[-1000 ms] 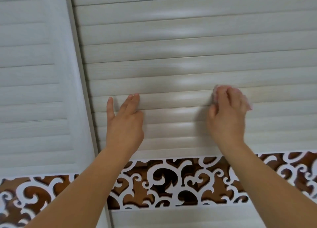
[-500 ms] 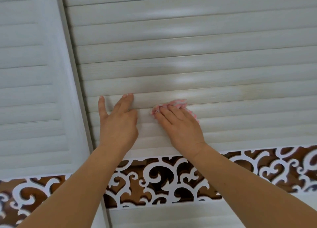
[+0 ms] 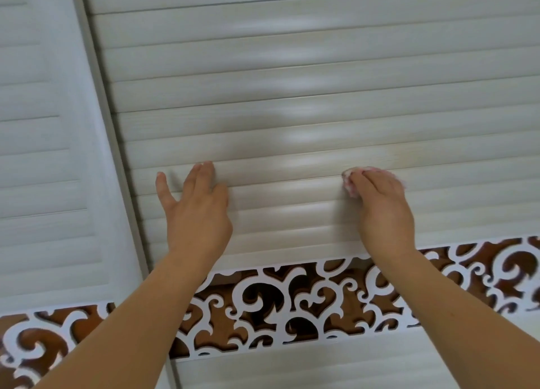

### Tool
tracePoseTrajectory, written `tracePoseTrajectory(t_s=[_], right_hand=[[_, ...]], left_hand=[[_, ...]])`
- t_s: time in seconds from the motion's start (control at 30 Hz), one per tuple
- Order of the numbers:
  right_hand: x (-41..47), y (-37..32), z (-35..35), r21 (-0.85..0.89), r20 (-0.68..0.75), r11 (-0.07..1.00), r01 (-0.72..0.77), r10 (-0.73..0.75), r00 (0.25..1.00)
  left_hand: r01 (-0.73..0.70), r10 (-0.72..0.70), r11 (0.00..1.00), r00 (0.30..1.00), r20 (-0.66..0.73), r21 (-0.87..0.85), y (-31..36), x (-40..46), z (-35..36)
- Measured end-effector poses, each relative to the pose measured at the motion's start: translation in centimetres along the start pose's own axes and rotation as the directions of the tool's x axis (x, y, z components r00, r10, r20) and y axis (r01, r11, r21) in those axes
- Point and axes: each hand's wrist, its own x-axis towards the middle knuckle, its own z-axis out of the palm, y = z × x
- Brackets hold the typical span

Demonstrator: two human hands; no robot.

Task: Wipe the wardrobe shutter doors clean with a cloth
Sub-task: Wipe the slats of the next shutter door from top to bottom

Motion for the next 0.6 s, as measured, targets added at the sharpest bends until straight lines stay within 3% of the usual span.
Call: tracePoseTrajectory(t_s=[0.17,0.3,0.5,0.6], right_hand=[[-0.1,-3.1,1.6,-0.032,0.061,0.97,0.243,-0.241,0.969],[0.5,-0.2,1.6,-0.078,0.102,0.937,0.341,-0.332,0.938],[0.5,6.7,-2.2,-0.116,0.026,0.975,0.187,-0.185,0.982],[0.4,10.9,-4.1,-0.102,0.081,0.994,0.035,-0.026,0.996]], left_hand=[[-0.178,0.177,0.982,0.984,-0.017,-0.062,4.5,0.3,0.1],[-0.305,0.308,0.946,0.951,0.012,-0.112,9.0,0.9,-0.2],[-0.339,0.347,0.936,0.934,0.08,-0.097,13.0,1.0,0.2],[-0.314,0.321,0.946,0.943,0.085,-0.085,14.1,1.0,0.5]])
